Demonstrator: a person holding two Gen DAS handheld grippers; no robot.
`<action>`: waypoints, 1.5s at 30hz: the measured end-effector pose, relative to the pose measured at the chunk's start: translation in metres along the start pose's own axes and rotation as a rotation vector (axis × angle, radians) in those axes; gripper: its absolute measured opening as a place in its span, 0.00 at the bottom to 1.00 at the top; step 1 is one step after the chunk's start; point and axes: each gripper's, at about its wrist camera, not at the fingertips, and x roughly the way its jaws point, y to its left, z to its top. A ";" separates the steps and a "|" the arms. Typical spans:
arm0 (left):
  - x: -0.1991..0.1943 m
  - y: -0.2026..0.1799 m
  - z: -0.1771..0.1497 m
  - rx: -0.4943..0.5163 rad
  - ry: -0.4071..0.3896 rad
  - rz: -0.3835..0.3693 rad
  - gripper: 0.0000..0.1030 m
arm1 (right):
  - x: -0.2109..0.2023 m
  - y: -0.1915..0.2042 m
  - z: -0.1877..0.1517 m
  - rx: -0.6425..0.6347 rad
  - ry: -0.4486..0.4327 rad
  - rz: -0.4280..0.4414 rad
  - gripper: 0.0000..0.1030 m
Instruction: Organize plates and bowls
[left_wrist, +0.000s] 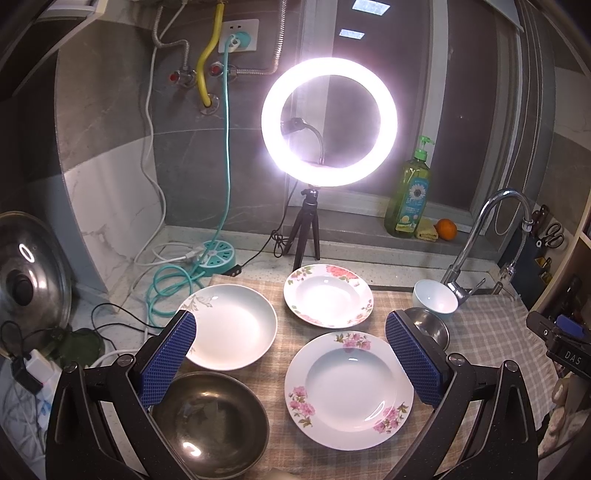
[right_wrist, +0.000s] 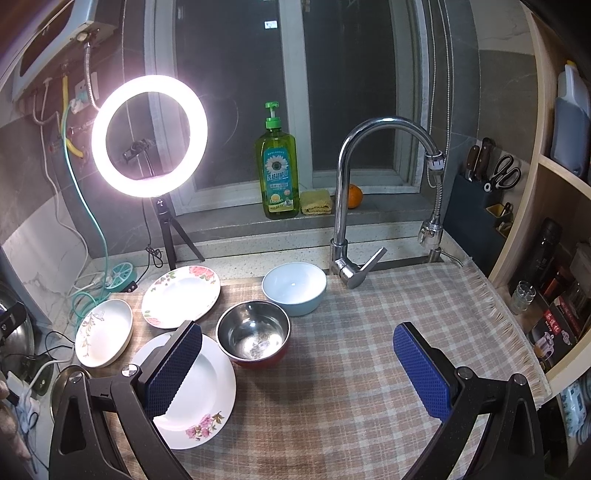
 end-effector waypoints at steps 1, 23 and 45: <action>0.000 0.000 0.000 0.000 0.001 -0.001 0.99 | 0.000 -0.001 0.000 0.001 0.000 0.001 0.99; 0.017 0.006 -0.005 -0.006 0.052 0.010 0.99 | 0.016 0.000 -0.008 0.004 0.035 0.033 0.99; 0.066 0.024 -0.024 -0.060 0.255 -0.079 0.81 | 0.058 0.001 -0.033 0.038 0.186 0.210 0.82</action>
